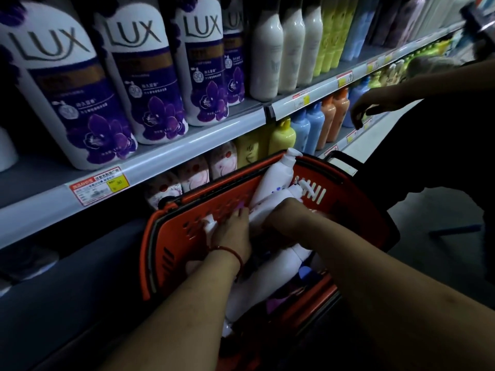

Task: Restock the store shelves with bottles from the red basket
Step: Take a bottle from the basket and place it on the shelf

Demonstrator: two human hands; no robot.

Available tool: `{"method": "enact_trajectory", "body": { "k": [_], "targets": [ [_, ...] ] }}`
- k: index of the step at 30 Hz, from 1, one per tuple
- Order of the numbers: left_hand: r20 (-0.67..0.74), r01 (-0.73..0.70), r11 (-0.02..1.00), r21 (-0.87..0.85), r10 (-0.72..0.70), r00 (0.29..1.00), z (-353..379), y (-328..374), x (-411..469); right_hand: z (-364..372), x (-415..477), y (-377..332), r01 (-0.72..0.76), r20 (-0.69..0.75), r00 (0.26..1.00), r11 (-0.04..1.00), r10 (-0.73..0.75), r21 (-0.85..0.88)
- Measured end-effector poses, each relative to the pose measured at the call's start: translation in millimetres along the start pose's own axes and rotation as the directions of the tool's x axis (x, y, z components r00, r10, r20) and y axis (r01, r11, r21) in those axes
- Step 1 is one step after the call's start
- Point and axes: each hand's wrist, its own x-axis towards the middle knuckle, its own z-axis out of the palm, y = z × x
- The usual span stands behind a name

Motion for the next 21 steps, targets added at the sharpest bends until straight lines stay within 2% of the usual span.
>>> {"method": "enact_trajectory", "body": {
  "k": [3,7,10,13,15,16,18,21],
  "targets": [
    [-0.009,-0.026,1.000,0.007,0.026,1.000,0,4,1,-3,-4,1,0.009,0.025,1.000,0.999,-0.010,0.044],
    [0.078,-0.022,0.999,-0.030,0.024,0.997,-10,9,-6,-8,-19,2,0.030,0.069,0.997,0.997,-0.034,0.070],
    [0.054,-0.028,0.998,-0.059,0.032,0.998,-23,10,-20,-11,-30,0,0.017,0.089,0.996,0.994,-0.027,0.109],
    [-0.046,0.009,0.985,-0.172,-0.017,0.999,-41,8,-30,-13,-43,-3,-0.043,0.100,0.995,0.967,0.018,0.250],
    [-0.065,0.080,0.936,-0.343,-0.108,0.992,-56,7,-38,-15,-52,-4,-0.035,0.067,0.998,0.951,0.015,0.307],
    [-0.051,0.120,0.874,-0.471,-0.163,0.985,-63,5,-43,-15,-57,-6,-0.024,0.056,0.998,0.945,0.006,0.327],
    [0.014,0.175,0.644,-0.745,-0.247,0.969,-76,3,-56,-14,-67,-9,-0.004,0.063,0.998,0.931,-0.021,0.364],
    [0.084,0.156,0.290,-0.944,-0.243,0.966,-95,-3,-76,-10,-82,-19,0.057,0.085,0.990,0.861,-0.115,0.506]
  ]
}}
